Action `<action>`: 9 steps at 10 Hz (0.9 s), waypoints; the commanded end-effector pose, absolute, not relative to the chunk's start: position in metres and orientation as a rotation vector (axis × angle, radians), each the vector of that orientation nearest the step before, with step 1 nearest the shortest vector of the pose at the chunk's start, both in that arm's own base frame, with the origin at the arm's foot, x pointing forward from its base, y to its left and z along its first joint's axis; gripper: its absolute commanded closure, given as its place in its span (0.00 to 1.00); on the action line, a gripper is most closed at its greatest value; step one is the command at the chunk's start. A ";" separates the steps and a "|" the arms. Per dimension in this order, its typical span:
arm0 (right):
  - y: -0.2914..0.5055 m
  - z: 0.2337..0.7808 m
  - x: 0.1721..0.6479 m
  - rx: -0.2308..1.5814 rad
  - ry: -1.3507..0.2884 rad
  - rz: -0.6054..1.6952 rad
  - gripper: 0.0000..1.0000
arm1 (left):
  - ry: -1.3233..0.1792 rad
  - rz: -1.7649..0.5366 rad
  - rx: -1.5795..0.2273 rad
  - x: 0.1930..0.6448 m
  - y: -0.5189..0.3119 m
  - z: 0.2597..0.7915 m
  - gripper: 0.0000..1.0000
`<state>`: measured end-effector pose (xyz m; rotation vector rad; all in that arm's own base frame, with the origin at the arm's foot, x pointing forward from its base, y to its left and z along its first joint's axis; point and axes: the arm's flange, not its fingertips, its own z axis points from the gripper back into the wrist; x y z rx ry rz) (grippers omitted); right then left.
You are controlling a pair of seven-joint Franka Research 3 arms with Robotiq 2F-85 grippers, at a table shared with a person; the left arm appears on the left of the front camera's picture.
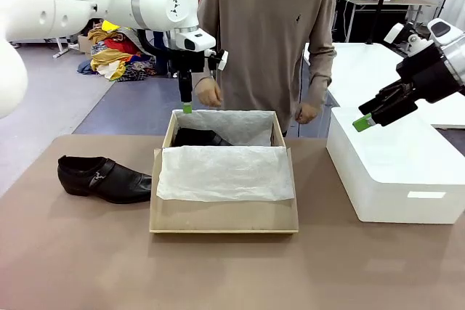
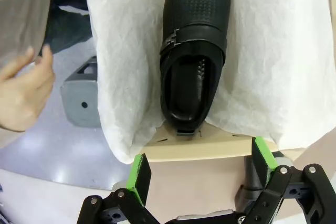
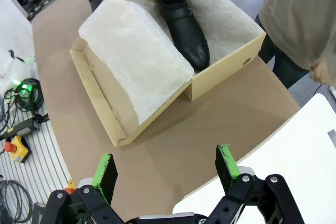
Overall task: Pack the shoes into the box.
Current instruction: Place the other shoe of the Shoes into the Shoes Box.
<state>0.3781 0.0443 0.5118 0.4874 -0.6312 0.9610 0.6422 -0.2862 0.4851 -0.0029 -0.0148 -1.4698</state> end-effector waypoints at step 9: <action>0.044 0.510 0.381 0.510 -0.661 0.981 0.00 | -0.023 -1.495 0.048 0.625 -0.259 0.499 0.00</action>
